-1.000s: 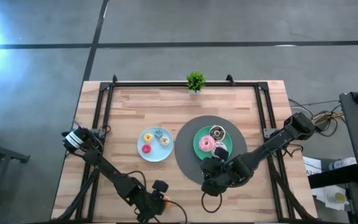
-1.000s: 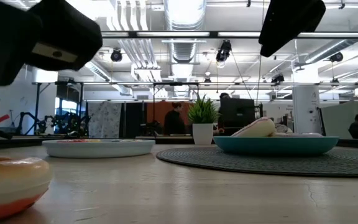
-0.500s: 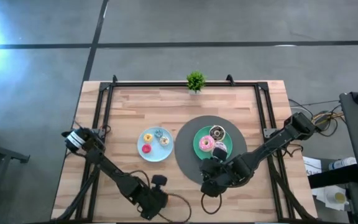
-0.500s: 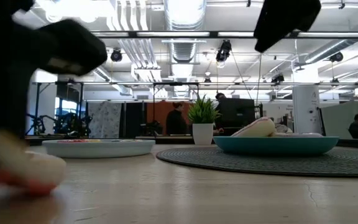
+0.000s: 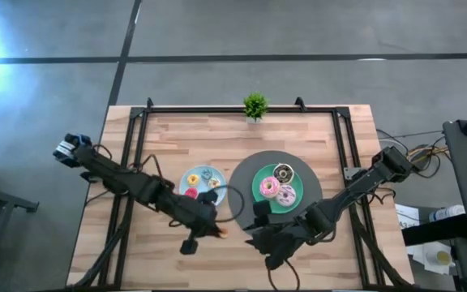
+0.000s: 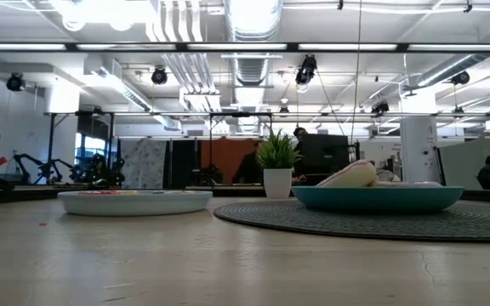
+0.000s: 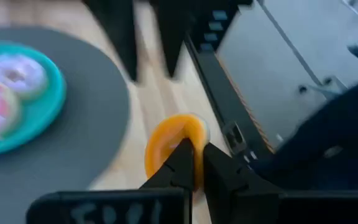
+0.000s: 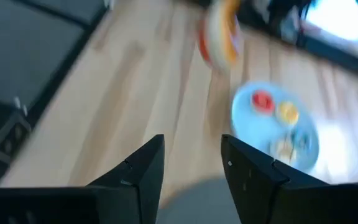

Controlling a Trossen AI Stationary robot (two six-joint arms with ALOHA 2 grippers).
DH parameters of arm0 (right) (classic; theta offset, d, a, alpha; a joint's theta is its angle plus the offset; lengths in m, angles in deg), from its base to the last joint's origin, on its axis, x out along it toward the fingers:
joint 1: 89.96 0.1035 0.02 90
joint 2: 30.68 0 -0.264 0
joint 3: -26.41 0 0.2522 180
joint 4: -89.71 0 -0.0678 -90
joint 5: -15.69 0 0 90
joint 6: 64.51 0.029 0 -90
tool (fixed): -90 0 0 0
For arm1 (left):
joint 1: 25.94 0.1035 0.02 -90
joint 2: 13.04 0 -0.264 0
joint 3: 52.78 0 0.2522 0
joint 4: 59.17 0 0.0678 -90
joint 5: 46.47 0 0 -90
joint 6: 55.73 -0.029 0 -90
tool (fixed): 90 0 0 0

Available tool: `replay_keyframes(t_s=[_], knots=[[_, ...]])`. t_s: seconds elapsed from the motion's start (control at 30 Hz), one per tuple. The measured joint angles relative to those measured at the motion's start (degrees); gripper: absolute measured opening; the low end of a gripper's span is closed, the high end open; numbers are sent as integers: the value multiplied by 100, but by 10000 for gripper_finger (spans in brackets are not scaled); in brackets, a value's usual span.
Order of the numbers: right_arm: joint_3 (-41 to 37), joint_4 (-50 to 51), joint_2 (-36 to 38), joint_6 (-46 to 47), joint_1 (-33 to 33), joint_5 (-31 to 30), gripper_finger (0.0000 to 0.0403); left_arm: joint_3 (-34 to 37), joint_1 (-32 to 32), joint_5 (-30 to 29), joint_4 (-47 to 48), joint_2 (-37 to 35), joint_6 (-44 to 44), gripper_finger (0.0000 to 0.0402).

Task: Pick & Place donuts
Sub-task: Put the small orange donut on the blue plate

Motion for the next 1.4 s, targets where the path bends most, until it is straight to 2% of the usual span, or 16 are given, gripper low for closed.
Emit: replay_keyframes(t_s=[0.13,0.33,0.5,0.67,0.77,0.93,1.13,1.4], knots=[[36,-414,6,-9,-84,-118,174,0,129,-191,-293,-79,-117,0],[66,-392,4,48,-165,-837,225,0,145,-144,-398,-13,-130,0],[66,-390,1,375,-191,-790,253,0,200,-197,-470,47,-122,0],[66,-395,-1,546,-262,-771,255,0,353,-215,-572,181,-180,0],[66,-392,-1,617,-332,-624,241,0,450,-227,-724,269,-186,0],[66,-362,-1,871,-451,-316,194,0,546,-206,-533,341,-238,0],[66,-212,-1,865,-483,-301,133,0,643,-276,-375,326,-299,0],[66,-84,-1,868,-588,-279,78,0,706,-267,-385,319,-285,0]])
